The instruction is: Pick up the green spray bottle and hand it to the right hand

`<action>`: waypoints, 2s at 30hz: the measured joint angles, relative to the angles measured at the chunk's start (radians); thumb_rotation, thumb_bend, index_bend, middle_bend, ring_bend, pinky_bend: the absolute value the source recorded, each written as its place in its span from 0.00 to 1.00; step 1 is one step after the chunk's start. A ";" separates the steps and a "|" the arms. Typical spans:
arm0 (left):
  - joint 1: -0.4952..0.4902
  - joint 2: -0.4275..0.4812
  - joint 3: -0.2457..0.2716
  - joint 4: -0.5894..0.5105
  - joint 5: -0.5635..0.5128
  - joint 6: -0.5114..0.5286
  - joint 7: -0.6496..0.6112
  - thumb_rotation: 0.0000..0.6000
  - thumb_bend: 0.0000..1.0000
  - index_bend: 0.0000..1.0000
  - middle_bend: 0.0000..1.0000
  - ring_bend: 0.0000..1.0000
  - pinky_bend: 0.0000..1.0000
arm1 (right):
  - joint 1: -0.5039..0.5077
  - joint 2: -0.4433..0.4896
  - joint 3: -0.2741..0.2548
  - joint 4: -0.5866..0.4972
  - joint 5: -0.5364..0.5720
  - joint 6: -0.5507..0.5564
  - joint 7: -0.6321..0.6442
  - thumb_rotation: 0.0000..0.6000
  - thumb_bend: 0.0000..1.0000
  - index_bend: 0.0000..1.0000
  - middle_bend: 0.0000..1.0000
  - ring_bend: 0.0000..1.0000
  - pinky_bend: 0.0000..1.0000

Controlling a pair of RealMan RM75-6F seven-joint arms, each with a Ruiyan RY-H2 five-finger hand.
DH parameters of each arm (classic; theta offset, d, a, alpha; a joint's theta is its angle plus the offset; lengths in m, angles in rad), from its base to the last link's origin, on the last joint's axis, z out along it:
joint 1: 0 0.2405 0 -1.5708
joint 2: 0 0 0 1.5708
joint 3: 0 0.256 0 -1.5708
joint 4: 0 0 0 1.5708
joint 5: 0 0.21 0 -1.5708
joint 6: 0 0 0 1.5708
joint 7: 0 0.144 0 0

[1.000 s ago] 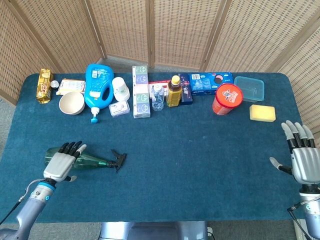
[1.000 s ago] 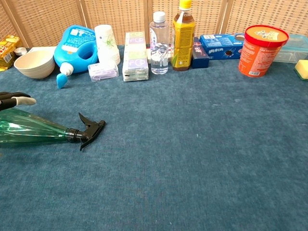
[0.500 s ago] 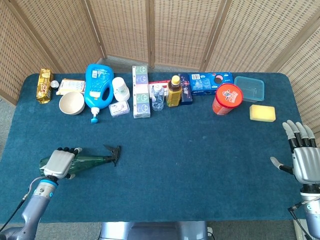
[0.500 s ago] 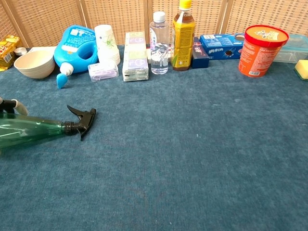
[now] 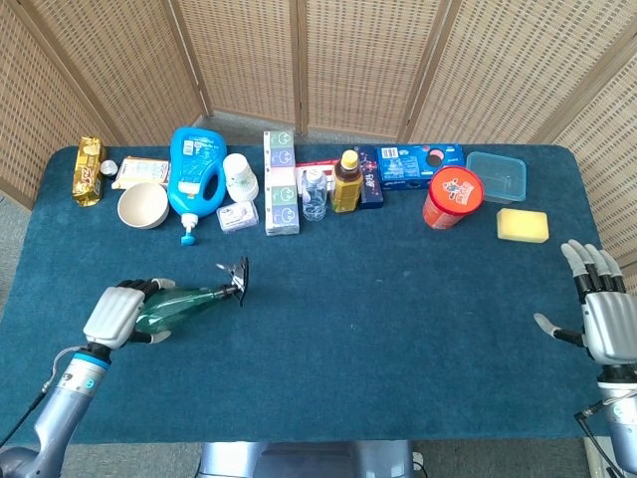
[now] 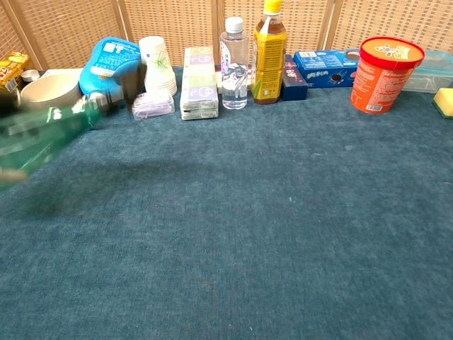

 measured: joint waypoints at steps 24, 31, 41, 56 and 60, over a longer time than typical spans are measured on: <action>-0.214 -0.145 -0.021 0.139 0.308 0.151 -0.760 1.00 0.06 0.27 0.42 0.37 0.53 | 0.209 0.292 -0.018 -0.276 -0.272 -0.114 1.042 0.97 0.00 0.00 0.00 0.00 0.00; -0.275 -0.182 -0.056 0.130 0.268 0.100 -0.766 1.00 0.06 0.26 0.42 0.37 0.53 | 0.306 0.323 -0.020 -0.349 -0.310 -0.154 1.116 0.97 0.00 0.00 0.00 0.00 0.01; -0.339 -0.223 -0.083 0.117 0.225 0.027 -0.766 1.00 0.06 0.26 0.41 0.37 0.53 | 0.377 0.293 -0.013 -0.385 -0.312 -0.191 1.113 0.97 0.00 0.00 0.00 0.00 0.01; -0.420 -0.272 -0.099 0.119 0.168 -0.056 -0.831 1.00 0.06 0.25 0.41 0.37 0.53 | 0.507 0.249 0.041 -0.445 -0.223 -0.302 1.039 0.97 0.00 0.00 0.00 0.00 0.01; -0.440 -0.279 -0.108 0.097 0.163 -0.067 -0.838 1.00 0.06 0.25 0.41 0.37 0.53 | 0.541 0.234 0.044 -0.438 -0.216 -0.329 1.053 0.97 0.00 0.00 0.00 0.00 0.01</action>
